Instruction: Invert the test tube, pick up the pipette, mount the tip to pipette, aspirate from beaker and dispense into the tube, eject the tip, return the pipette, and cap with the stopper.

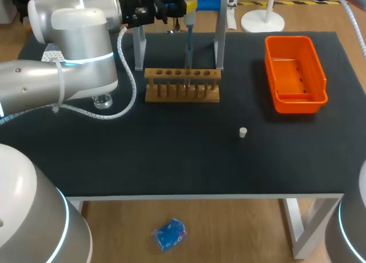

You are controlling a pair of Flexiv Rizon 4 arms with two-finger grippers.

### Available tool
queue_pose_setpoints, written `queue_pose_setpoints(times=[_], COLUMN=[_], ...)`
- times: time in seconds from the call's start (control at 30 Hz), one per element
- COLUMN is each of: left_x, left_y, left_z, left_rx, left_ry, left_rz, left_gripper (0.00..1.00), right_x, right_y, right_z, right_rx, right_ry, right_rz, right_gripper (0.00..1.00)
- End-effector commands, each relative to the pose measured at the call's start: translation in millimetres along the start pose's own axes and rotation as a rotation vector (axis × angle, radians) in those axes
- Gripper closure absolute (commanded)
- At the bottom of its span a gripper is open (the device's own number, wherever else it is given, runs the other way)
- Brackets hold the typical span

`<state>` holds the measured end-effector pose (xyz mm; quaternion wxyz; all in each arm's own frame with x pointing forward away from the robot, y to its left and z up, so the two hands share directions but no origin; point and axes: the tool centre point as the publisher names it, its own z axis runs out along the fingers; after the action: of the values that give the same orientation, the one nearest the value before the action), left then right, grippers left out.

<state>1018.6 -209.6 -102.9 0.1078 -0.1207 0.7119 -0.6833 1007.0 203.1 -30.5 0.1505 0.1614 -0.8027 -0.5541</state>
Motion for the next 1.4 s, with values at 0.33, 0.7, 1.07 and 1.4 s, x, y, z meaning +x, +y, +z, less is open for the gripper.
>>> queue_pose_setpoints(times=[0.33,0.7,1.07,1.4], left_x=[0.2,0.2,0.2,0.2], left_y=[-3.7,-3.7,-3.7,-3.7], left_z=[0,0,0,0], left_rx=[0.004,0.004,0.004,0.004], left_ry=[-0.004,-0.004,-0.004,-0.004], left_rz=[0.001,0.001,0.001,0.001], left_gripper=[1.0,1.0,1.0,1.0], right_x=[0,-3,-5,5], right_y=[1,15,30,38], right_z=[-2,-8,-16,-41], right_rx=[0.004,0.017,0.027,0.062], right_ry=[-0.006,-0.016,-0.025,-0.064], right_rz=[-0.009,-0.044,-0.075,-0.073], right_gripper=[1.0,1.0,1.0,0.0])
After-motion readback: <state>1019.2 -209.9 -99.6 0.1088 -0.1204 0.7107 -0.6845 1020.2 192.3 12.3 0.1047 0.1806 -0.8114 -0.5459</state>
